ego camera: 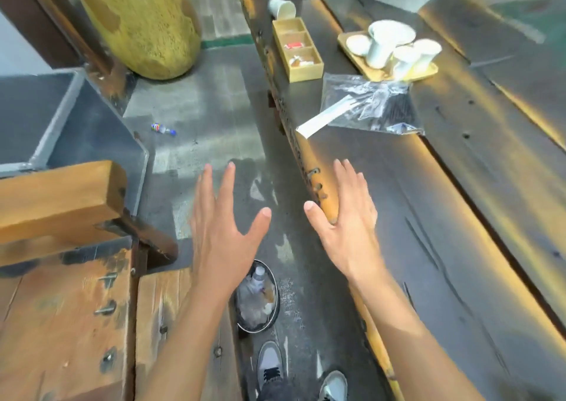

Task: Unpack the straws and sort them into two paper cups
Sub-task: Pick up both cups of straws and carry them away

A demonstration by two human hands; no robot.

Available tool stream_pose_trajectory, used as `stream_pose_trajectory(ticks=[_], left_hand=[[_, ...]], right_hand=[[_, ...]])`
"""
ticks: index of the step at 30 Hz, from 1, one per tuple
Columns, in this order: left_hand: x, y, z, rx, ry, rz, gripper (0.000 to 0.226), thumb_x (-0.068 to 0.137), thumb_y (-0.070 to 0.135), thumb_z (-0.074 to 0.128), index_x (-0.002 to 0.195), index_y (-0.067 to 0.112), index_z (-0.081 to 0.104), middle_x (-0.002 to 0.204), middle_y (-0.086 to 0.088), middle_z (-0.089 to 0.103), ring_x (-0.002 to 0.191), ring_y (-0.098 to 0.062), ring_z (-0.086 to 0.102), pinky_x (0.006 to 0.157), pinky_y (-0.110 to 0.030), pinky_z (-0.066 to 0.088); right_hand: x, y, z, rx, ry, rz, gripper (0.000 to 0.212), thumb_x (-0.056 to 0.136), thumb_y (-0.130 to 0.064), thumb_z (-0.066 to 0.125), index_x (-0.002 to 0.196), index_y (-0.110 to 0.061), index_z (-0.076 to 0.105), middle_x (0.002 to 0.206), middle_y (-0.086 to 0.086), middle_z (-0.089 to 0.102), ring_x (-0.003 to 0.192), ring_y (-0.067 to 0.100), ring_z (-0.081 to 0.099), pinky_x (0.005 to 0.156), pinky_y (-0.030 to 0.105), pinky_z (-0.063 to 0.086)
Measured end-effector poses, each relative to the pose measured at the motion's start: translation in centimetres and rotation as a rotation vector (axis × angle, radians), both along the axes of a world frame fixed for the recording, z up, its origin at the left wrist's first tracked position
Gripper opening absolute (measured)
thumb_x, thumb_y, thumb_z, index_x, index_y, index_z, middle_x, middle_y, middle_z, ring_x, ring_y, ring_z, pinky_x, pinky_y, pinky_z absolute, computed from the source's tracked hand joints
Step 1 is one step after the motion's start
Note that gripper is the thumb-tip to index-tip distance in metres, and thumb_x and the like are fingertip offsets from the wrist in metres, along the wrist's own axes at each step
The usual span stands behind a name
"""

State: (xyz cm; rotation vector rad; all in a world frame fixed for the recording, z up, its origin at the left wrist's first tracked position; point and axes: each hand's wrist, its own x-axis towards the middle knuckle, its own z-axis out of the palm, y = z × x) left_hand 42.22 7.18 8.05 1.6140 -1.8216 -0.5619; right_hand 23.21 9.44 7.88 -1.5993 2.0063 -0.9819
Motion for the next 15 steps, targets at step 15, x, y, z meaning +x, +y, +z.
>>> stream_pose_trajectory(ticks=[15], left_hand=[[-18.4,7.2,14.1,-0.245,-0.028,-0.457,0.094,0.081,0.070,0.046,0.159,0.034,0.011,0.170,-0.003,-0.003,0.155,-0.020,-0.009,0.124,-0.049,0.004]], right_hand=[[-17.3,18.9,13.7,-0.028,0.317,-0.548,0.092,0.085,-0.070,0.035,0.158,-0.032,-0.006,0.164,-0.012,-0.013,0.154,0.023,-0.013,0.121,0.051,-0.004]])
